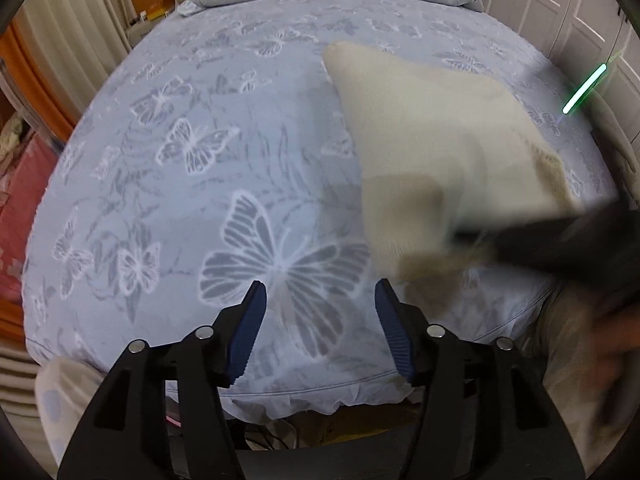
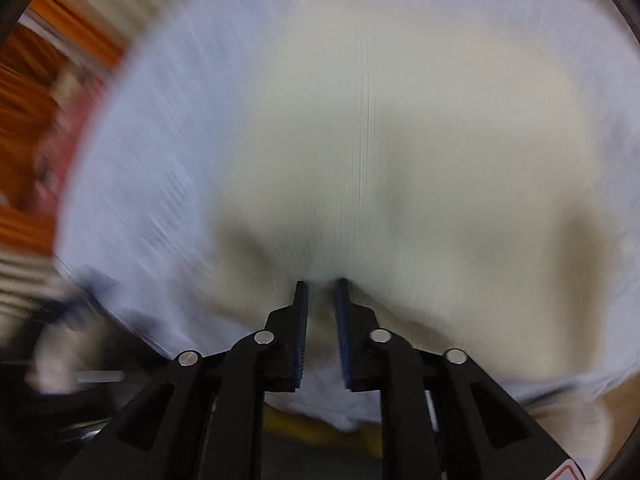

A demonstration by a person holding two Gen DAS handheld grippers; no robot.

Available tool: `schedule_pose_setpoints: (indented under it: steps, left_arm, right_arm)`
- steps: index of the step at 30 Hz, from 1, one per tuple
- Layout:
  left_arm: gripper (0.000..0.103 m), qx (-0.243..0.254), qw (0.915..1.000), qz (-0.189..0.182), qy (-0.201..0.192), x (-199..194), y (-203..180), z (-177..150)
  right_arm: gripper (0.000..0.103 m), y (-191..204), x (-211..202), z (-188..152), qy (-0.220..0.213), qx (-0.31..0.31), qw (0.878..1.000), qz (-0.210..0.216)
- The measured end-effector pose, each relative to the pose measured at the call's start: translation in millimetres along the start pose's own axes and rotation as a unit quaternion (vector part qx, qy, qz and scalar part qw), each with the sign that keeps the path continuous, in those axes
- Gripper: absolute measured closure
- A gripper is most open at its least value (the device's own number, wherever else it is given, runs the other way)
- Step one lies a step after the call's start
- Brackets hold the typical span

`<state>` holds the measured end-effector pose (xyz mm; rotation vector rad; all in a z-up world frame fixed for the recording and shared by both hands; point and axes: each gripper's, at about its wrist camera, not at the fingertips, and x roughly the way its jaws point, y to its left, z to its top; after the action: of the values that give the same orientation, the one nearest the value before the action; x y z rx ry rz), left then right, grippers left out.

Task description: Fold small clothes

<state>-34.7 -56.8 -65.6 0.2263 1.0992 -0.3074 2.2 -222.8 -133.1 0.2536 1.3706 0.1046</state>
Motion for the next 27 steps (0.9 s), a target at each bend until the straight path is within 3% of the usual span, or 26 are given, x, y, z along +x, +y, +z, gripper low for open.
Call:
schedule_pose_setpoints:
  steps: [2,4,7,9,11,12,15,18,19,20,21,22,23,27]
  left_arm:
    - [0.048,0.007,1.0,0.003,0.0,-2.5,-3.2,1.2]
    - [0.048,0.015,0.9999,0.001,-0.002,-3.2,-5.9,3.3]
    - [0.047,0.02,0.9998,-0.002,0.001,-1.2,-12.5,5.6]
    - [0.047,0.024,0.9997,-0.001,0.006,1.0,-18.3,6.9]
    - [0.047,0.024,0.9997,0.0,0.005,0.5,-21.4,7.1]
    - [0.047,0.023,0.9997,0.0,0.005,0.3,-22.5,8.1]
    - [0.047,0.024,0.9997,0.004,0.009,2.1,-25.5,11.3]
    - [0.047,0.027,0.9995,0.008,0.014,3.9,-27.8,16.0]
    - [0.039,0.023,0.9997,0.001,0.013,3.9,-28.2,19.6]
    - [0.033,0.015,0.9998,-0.006,0.011,3.6,-27.9,23.9]
    - [0.025,0.008,0.9999,-0.012,0.008,3.5,-27.1,27.0]
    - [0.02,-0.01,0.9994,-0.034,0.0,2.6,-25.3,36.9]
    - [0.02,-0.021,0.9987,-0.046,-0.003,2.9,-23.6,42.3]
    - [0.012,-0.098,0.9898,-0.101,-0.019,19.1,-11.2,85.6]
  right_arm:
    - [0.094,-4.7,-18.1,-3.3,-0.013,0.008,1.0,0.013]
    - [0.094,-17.2,-51.1,-5.9,-0.06,0.037,0.997,0.029]
    - [0.094,-48.9,-94.3,-6.6,-0.13,0.082,0.988,0.011]
    - [0.094,-75.9,-94.2,-9.4,-0.125,0.118,0.985,-0.011]
    - [0.097,-106.8,-49.6,-14.9,-0.052,0.146,0.986,-0.055]
    - [0.101,-117.8,-30.3,-21.8,-0.036,0.152,0.987,-0.03]
    - [0.1,-128.4,-44.1,-26.7,-0.059,0.177,0.982,0.01]
    - [0.092,-132.9,-77.8,-28.7,-0.116,0.191,0.974,0.028]
    - [0.091,-136.0,-86.0,-28.3,-0.128,0.194,0.972,0.031]
    - [0.077,-139.6,-90.6,-27.7,-0.138,0.196,0.97,0.029]
    - [0.044,-147.3,-97.3,-26.0,-0.159,0.205,0.966,0.009]
    - [0.031,-151.5,-103.4,-26.0,-0.172,0.21,0.963,-0.004]
    - [0.023,-159.4,-106.8,-25.0,-0.184,0.217,0.959,-0.017]
    - [0.022,-187.7,-81.2,-4.4,-0.162,0.237,0.958,0.025]
